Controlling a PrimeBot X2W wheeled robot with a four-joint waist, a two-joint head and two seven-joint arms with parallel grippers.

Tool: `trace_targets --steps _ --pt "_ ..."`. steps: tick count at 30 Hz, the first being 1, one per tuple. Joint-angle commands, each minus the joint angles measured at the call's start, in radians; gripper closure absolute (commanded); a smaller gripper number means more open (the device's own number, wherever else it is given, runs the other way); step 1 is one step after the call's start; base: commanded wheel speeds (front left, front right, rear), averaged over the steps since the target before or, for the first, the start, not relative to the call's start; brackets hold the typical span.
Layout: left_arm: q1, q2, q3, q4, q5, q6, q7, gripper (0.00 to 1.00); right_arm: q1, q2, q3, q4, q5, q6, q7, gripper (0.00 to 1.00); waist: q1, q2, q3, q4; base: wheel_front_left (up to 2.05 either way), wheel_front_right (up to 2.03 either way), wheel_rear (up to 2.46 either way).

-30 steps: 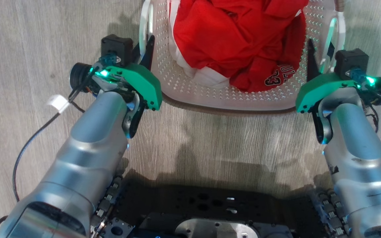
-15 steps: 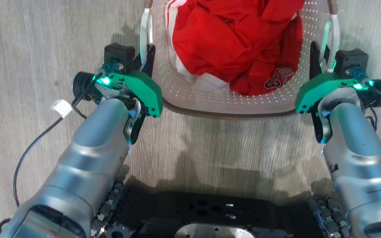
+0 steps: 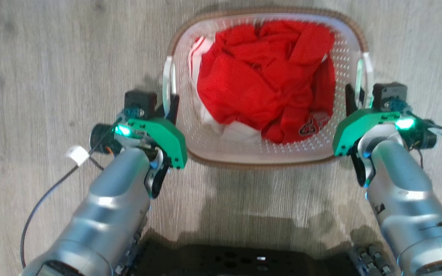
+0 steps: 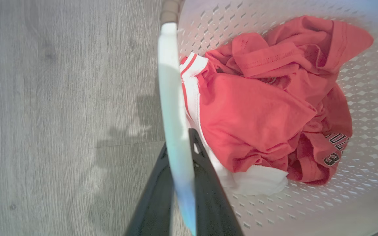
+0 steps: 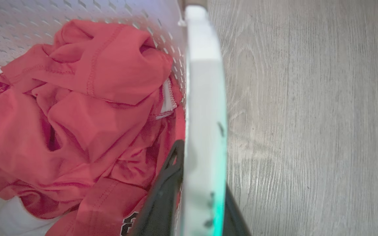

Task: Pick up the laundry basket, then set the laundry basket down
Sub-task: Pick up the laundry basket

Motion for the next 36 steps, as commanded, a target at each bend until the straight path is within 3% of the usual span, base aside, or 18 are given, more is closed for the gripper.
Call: trace_targets --steps 1,17,36 --pt "0.042 0.025 0.019 -0.001 -0.015 0.004 -0.01 1.0 0.053 0.018 0.036 0.018 0.013 0.0 -0.011 1.0 0.0 -0.0001 -0.048 -0.011 0.0 0.0 0.0" --pt "0.202 0.025 -0.034 0.124 -0.107 -0.018 -0.01 1.0 0.138 0.018 0.254 0.232 0.237 0.0 0.0 1.0 0.0 -0.0001 -0.285 -0.053 0.0 0.0 0.0" --pt "0.341 0.025 -0.168 0.232 -0.247 -0.043 0.083 1.0 0.281 0.018 0.501 0.273 0.481 0.0 0.14 1.0 0.0 -0.0001 -0.569 -0.09 0.0 0.0 0.0"
